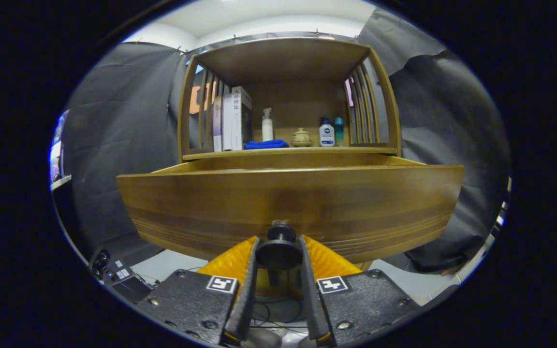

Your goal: Pull open the drawer, take out the items inside it, and place them on the countertop above the cabinet.

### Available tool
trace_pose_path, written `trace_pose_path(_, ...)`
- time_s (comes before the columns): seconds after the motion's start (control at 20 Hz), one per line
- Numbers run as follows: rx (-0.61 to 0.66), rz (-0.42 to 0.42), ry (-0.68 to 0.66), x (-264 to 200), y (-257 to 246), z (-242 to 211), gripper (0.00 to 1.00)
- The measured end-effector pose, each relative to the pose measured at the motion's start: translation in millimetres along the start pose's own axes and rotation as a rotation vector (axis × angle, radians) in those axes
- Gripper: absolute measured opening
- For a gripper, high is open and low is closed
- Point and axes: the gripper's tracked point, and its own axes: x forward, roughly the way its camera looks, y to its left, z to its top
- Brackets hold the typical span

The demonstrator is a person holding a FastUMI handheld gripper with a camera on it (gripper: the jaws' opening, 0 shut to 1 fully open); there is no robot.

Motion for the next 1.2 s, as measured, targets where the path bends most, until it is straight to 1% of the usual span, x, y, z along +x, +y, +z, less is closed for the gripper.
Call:
trace_pose_path(0.1,0.009,-0.023,-0.020,-7,-9,6,0.74)
trace_pose_path(0.15,0.013,-0.021,-0.039,-10,-9,10,0.87)
trace_pose_path(0.25,-0.014,-0.037,-0.092,-21,-14,26,0.93)
trace_pose_path(0.35,-0.055,-0.041,-0.147,-32,-18,48,0.93)
trace_pose_path(0.5,-0.057,0.000,-0.229,-46,-13,103,0.93)
trace_pose_path(0.55,-0.053,0.019,-0.239,-47,-8,121,0.93)
trace_pose_path(0.6,-0.050,0.038,-0.223,-38,-7,133,0.92)
trace_pose_path(0.7,-0.064,0.088,-0.122,-17,1,151,0.92)
trace_pose_path(0.8,-0.074,0.118,0.027,10,7,151,0.93)
trace_pose_path(1.0,-0.068,0.113,0.287,64,22,125,0.92)
trace_pose_path(1.1,-0.035,0.130,0.408,76,37,106,0.92)
trace_pose_path(1.2,-0.039,0.107,0.493,92,39,89,0.92)
